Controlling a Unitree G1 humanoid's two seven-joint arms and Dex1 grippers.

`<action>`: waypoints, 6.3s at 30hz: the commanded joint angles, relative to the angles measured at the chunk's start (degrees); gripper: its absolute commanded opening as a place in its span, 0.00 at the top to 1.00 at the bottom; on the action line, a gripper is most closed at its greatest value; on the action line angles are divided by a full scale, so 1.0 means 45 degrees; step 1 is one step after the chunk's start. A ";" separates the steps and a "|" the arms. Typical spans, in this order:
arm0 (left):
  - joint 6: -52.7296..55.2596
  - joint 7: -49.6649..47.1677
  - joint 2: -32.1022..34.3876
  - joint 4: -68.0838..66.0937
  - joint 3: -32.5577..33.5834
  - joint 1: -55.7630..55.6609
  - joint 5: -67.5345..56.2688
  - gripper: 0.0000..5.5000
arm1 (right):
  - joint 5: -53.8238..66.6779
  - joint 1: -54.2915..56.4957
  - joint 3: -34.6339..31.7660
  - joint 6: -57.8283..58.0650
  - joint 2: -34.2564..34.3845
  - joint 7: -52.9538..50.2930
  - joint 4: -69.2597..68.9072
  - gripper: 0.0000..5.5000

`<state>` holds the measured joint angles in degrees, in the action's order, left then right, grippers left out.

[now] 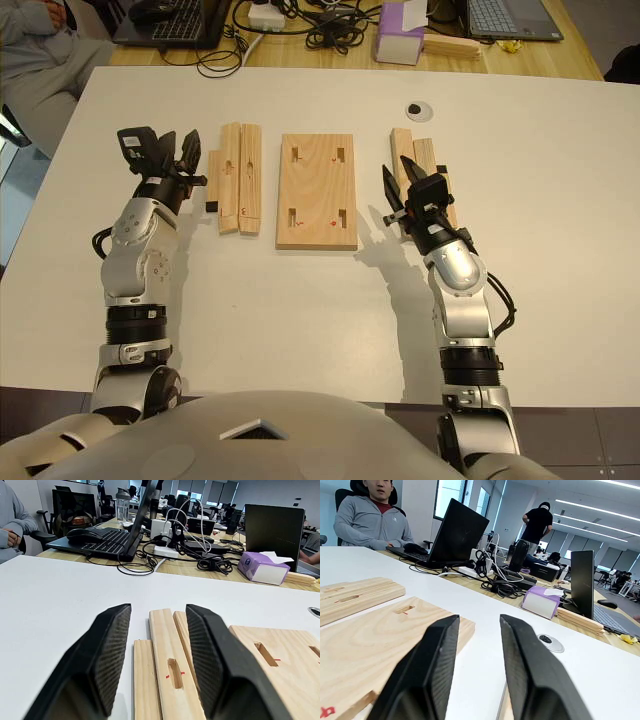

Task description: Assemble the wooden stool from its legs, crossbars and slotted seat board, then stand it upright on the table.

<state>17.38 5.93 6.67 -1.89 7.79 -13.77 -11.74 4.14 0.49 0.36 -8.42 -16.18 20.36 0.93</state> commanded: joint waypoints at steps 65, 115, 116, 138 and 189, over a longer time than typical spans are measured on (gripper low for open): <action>0.1552 0.0950 0.2708 0.0186 -0.2183 0.3559 0.3426 0.27 | -0.0663 -0.0230 -0.0197 -0.0741 0.0388 -0.0963 0.0095 0.73; -0.0303 0.0852 0.0812 -0.6566 -0.0524 0.1903 0.1476 0.76 | -0.0974 0.1145 -0.0195 -0.1670 0.0626 -0.1540 0.1450 0.73; -0.0342 0.0858 0.0772 -0.6167 -0.0469 0.1935 0.1401 0.76 | -0.0960 0.1212 -0.0205 -0.1677 0.0607 -0.1537 0.1516 0.73; -0.0998 0.0938 0.0245 -0.2478 -0.0631 0.1456 0.1127 0.77 | -0.0866 0.2565 -0.0493 -0.2421 0.0342 -0.1541 0.3064 0.73; -0.6601 0.4096 0.0303 0.0709 -0.2591 -0.0413 0.0896 0.77 | 1.1167 0.6240 -0.1403 0.9945 0.2089 -0.0240 -0.2894 0.53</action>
<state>-11.53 23.98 8.33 -0.11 -3.03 -14.13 -8.35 50.48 25.61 -5.41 33.07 -7.98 20.38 -11.00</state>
